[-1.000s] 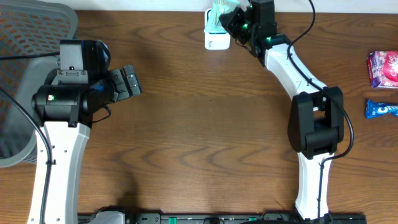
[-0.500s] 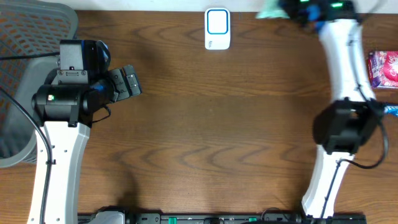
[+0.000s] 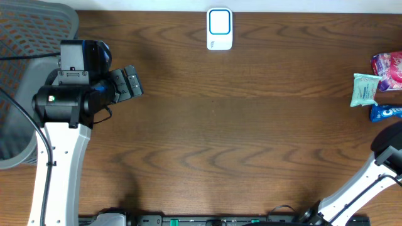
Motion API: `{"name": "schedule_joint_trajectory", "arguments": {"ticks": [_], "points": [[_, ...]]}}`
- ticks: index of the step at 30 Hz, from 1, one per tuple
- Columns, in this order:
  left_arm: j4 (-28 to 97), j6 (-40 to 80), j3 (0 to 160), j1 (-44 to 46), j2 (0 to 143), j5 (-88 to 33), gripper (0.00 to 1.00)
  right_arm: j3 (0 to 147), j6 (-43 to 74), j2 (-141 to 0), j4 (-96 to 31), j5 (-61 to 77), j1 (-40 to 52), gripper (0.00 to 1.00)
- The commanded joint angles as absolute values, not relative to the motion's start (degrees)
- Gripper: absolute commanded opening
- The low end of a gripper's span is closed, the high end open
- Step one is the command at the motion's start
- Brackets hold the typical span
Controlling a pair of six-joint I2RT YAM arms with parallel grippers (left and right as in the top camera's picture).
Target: Scan the item barcode
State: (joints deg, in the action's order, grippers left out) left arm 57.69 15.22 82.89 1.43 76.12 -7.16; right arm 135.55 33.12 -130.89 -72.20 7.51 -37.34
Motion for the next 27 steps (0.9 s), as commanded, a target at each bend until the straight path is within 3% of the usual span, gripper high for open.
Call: {"name": "schedule_joint_trajectory", "arguments": {"ticks": [1, 2, 3, 4, 7, 9, 11, 13, 14, 16, 22, 27], "points": [[57.82, 15.31, 82.94, 1.26, 75.99, -6.85, 0.98, 132.88, 30.70, -130.87, -70.02, 5.19, -38.02, 0.01], [57.82, 15.31, 82.94, 1.26, 75.99, -6.85, 0.98, 131.83, 29.82, -130.87, -68.93, 6.07, -38.24, 0.08], [57.82, 15.31, 82.94, 1.26, 75.99, -6.85, 0.98, 131.50, 28.01, -130.87, -68.69, 7.51, -38.24, 0.09], [57.82, 15.31, 82.94, 1.26, 75.99, -6.85, 0.98, 131.46, 23.40, -130.87, -68.69, 11.86, -38.11, 0.01], [57.82, 15.31, 82.94, 1.26, 75.99, -6.85, 0.98, 132.14, 19.59, -130.37, -69.21, 19.38, -37.65, 0.03], [57.82, 15.31, 82.94, 1.26, 75.99, -6.85, 0.98, 132.25, 19.59, -129.10, -69.47, 22.50, -37.50, 0.09], [57.82, 15.31, 82.94, 1.26, 75.99, -6.85, 0.98, 132.25, 19.40, -126.39, -69.69, 26.72, -37.45, 0.21], [57.82, 15.31, 82.94, 1.26, 75.99, -6.85, 0.98, 132.25, 19.38, -123.37, -71.29, 29.74, -37.45, 0.52], [57.82, 15.31, 82.94, 1.26, 75.99, -6.85, 0.98, 132.25, 17.91, -120.29, -74.22, 32.10, -37.45, 0.82], [57.82, 15.29, 82.94, 1.26, 75.99, -6.85, 0.98, 132.25, 15.25, -116.01, -79.61, 33.08, -37.43, 0.99], [57.82, 15.31, 82.94, 1.26, 75.99, -6.85, 0.98, 132.20, 4.54, -104.38, -97.19, 32.86, -33.85, 0.99], [57.82, 15.31, 82.94, 1.26, 75.99, -6.85, 0.98, 125.64, 3.81, -92.66, -97.30, 25.74, -28.58, 0.99]]}}
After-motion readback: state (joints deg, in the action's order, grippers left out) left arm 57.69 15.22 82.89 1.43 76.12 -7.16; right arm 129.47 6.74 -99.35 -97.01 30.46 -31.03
